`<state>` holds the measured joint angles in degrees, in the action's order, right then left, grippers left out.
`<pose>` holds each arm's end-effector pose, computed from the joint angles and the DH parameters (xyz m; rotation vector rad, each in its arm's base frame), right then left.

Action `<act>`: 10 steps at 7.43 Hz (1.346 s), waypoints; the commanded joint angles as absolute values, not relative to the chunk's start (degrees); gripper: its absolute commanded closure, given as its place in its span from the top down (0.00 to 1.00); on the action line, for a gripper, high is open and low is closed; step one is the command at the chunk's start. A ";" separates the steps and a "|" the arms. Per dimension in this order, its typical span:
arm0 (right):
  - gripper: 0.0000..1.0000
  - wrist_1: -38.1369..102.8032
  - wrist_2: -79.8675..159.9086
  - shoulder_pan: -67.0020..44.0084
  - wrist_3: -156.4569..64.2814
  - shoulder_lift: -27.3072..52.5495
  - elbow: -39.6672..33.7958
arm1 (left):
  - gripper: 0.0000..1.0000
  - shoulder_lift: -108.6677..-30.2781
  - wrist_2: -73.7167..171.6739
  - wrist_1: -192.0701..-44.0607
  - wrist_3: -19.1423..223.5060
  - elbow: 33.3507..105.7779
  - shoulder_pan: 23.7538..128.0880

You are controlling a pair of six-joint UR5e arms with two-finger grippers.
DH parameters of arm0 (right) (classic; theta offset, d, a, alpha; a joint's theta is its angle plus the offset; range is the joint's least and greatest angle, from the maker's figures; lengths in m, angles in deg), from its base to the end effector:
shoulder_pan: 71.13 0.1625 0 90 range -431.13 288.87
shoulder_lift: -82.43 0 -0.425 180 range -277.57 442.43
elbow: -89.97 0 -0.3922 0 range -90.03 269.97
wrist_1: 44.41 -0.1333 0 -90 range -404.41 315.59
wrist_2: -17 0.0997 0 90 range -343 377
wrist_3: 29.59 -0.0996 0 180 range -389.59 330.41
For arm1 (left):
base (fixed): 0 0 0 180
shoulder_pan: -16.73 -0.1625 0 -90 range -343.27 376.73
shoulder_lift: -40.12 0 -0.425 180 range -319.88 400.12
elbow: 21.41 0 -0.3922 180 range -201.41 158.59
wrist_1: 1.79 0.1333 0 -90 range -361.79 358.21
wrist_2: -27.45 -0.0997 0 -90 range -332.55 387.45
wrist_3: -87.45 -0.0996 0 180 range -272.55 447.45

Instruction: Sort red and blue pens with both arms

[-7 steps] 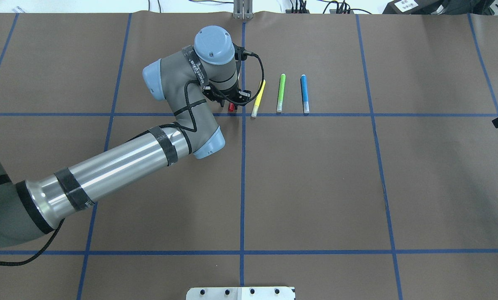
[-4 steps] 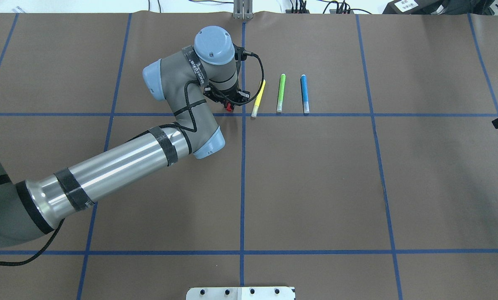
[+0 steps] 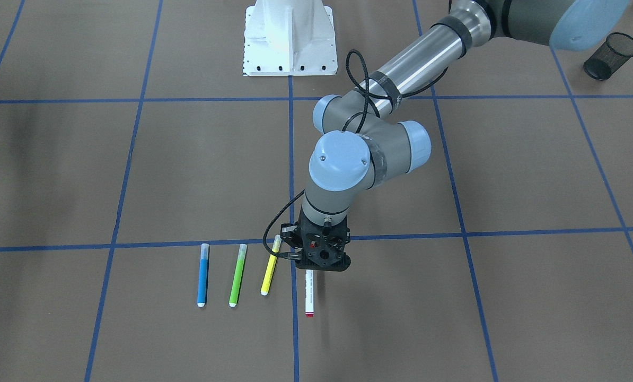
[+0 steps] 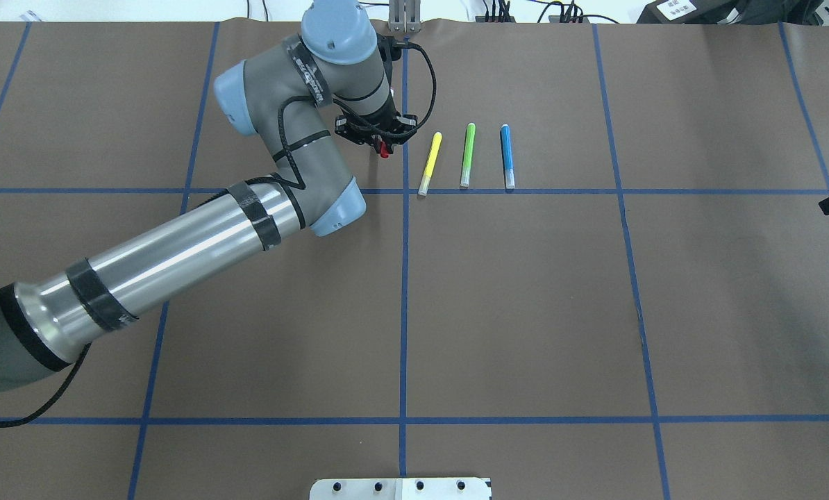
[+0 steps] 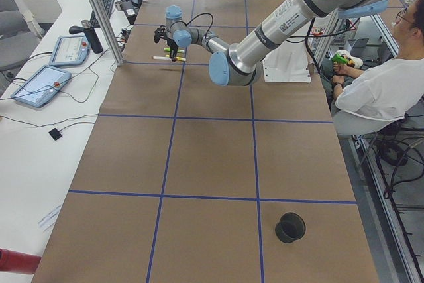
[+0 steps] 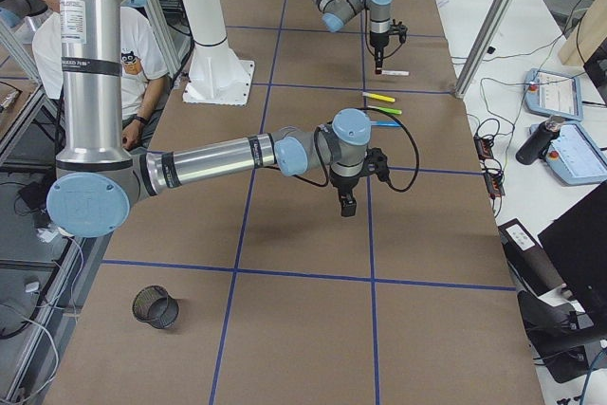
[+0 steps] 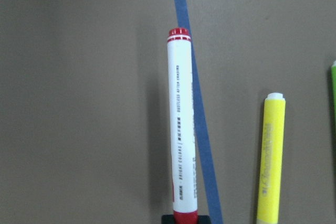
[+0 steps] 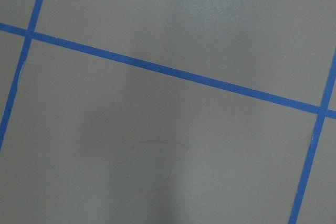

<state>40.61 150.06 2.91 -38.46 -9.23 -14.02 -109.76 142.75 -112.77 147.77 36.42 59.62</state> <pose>-0.0713 -0.4868 0.5434 0.1209 -0.7915 -0.2306 0.5598 -0.6438 0.1780 0.1601 0.9174 -0.0261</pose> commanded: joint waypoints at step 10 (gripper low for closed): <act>1.00 40.58 148.84 2.26 -38.55 -2.31 -9.26 | 0.00 -68.97 137.86 -108.84 91.40 50.59 95.88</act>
